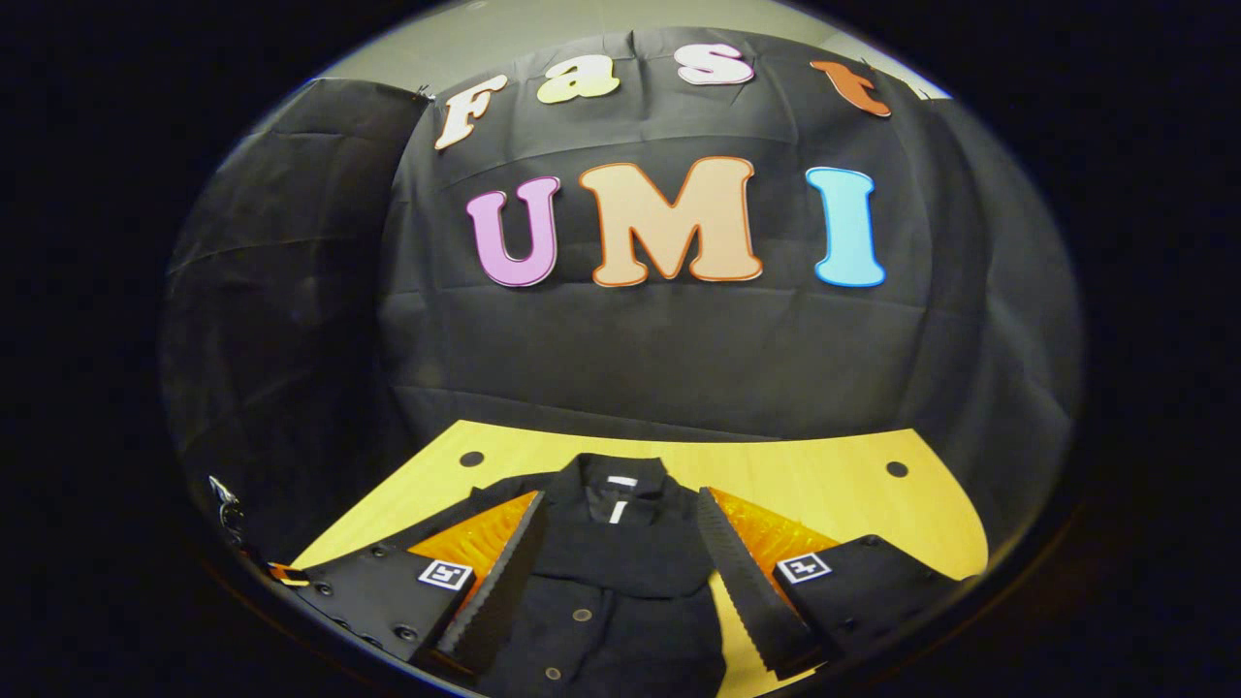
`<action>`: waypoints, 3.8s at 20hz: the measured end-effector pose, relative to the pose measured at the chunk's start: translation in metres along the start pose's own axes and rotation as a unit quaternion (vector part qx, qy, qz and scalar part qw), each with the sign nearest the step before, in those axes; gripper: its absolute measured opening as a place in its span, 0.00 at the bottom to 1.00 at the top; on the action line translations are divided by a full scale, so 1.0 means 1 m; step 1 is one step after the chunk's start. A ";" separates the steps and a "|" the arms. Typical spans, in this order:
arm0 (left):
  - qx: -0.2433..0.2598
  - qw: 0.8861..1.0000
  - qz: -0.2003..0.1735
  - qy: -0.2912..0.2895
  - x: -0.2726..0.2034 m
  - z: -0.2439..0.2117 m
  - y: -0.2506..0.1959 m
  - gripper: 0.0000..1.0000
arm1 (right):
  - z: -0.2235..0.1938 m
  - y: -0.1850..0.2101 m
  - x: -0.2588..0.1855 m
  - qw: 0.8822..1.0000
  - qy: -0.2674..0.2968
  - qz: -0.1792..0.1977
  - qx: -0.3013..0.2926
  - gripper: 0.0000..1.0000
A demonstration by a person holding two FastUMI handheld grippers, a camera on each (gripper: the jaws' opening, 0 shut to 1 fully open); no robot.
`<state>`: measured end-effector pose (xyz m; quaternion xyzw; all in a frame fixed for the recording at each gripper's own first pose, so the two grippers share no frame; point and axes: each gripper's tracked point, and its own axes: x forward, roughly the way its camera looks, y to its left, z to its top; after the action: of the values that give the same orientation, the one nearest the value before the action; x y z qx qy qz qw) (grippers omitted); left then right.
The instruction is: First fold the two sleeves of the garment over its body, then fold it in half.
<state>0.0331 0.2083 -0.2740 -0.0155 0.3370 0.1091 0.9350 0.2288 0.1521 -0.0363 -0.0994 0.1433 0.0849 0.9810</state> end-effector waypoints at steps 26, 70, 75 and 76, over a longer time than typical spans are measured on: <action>0.065 0.997 -0.036 -0.036 0.008 -0.018 -0.009 0.00 | -0.035 -0.041 -0.062 0.997 0.011 -0.061 0.039 0.98; 0.127 0.935 -0.288 -0.162 0.004 0.207 -0.457 0.00 | -0.140 -0.203 -0.065 0.987 0.126 -0.042 0.092 0.98; 0.148 0.939 -0.287 -0.118 0.020 0.180 -0.495 0.00 | -0.144 -0.204 -0.064 0.986 0.136 -0.036 0.087 0.98; 0.151 0.939 -0.290 -0.110 0.023 0.172 -0.501 0.00 | -0.147 -0.203 -0.064 0.986 0.140 -0.032 0.087 0.98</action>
<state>0.2653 -0.2587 -0.1780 0.0412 0.2253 -0.2179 0.9487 0.1692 -0.0853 -0.1204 -0.0289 0.2825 0.0263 0.9585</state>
